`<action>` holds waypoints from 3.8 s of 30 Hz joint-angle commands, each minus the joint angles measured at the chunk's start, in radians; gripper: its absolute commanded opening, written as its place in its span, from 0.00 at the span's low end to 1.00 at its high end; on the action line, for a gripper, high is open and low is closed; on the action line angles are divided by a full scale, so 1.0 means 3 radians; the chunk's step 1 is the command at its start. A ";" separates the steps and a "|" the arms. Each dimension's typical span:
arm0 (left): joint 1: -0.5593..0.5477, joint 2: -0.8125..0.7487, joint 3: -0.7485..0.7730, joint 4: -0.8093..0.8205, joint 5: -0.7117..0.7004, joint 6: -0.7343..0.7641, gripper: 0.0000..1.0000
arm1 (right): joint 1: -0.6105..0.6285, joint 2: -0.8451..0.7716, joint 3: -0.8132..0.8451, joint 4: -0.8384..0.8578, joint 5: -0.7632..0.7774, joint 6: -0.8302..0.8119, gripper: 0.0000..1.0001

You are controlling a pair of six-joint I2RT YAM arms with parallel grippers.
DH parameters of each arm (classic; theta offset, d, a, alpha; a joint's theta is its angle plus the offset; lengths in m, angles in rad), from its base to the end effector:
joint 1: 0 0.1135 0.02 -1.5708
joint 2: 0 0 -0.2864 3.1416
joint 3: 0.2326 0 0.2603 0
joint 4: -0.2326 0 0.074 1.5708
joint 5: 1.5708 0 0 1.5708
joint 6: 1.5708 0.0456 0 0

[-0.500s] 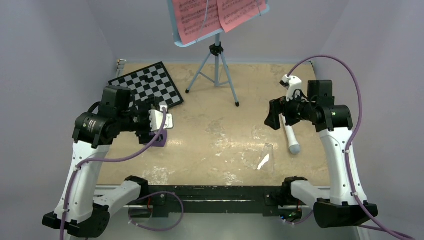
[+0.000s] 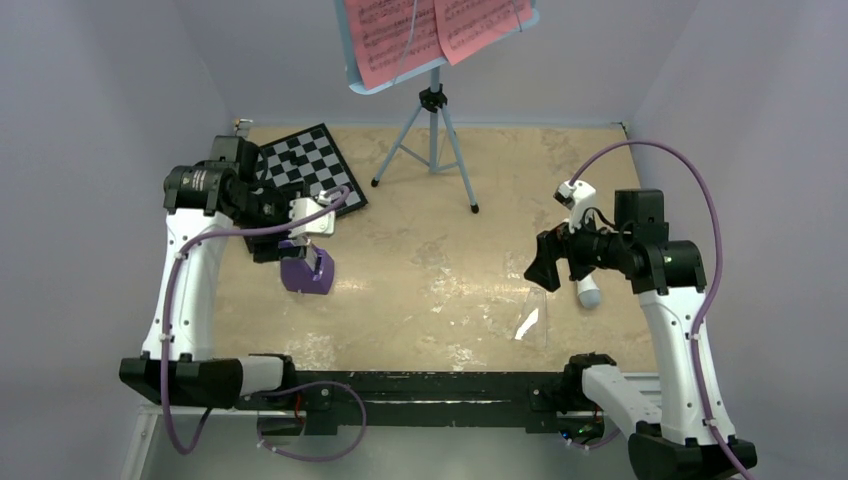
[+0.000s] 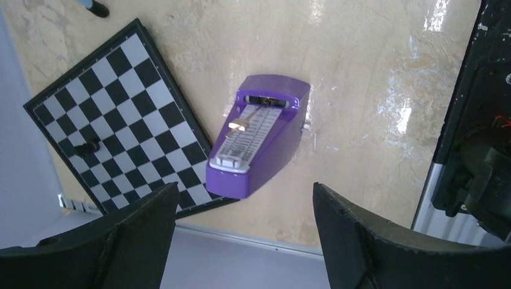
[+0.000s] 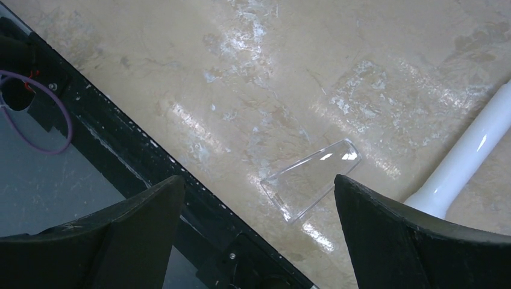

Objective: Pack up the instrument practice props

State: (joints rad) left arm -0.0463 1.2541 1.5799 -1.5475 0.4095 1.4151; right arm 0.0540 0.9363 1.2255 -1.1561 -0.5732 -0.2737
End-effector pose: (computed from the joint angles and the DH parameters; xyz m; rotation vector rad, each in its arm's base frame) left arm 0.1901 -0.0270 0.4147 1.8159 1.8828 -0.1292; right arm 0.1470 0.0327 0.3883 -0.6271 2.2515 0.5871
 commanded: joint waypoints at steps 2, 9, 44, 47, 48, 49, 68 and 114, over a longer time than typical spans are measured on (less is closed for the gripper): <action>0.0039 0.0338 0.0255 -0.0373 0.0372 0.0472 0.84 | 0.0009 -0.0090 -0.0081 -0.0038 -0.0199 0.0000 0.99; 0.0151 0.0606 0.0112 -0.0374 0.0102 0.0735 0.83 | 0.0013 -0.0050 -0.0070 -0.0082 -0.0188 -0.0029 0.99; 0.0551 0.0836 -0.0424 -0.0377 0.0732 0.1223 0.32 | 0.0040 0.0612 0.0306 -0.0125 -0.0003 -0.0241 0.98; 0.0458 0.0807 -0.0472 -0.0376 0.0836 0.1205 0.23 | 0.0042 0.0612 0.0252 -0.0231 -0.0041 -0.0341 0.98; 0.0414 0.0790 -0.0493 -0.0375 0.0873 0.1203 0.19 | 0.0041 0.0608 0.0240 -0.0222 -0.0032 -0.0354 0.98; 0.0367 0.0774 -0.0518 -0.0374 0.0919 0.1207 0.12 | 0.0040 0.0605 0.0236 -0.0177 -0.0008 -0.0331 0.98; -0.1412 0.0669 -0.0655 0.1262 0.1644 -0.0538 0.00 | 0.0544 0.0344 -0.0292 0.0361 -0.0490 -0.1848 0.98; -0.1553 0.0307 -0.1567 0.2945 0.1167 -0.1439 0.00 | 0.1772 0.1911 0.0002 0.1946 -0.0866 -0.0868 0.64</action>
State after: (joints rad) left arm -0.5217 1.3540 1.1488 -0.7692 0.8303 0.9768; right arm 0.5819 1.5417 1.2346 -0.6102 -0.8288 -0.5743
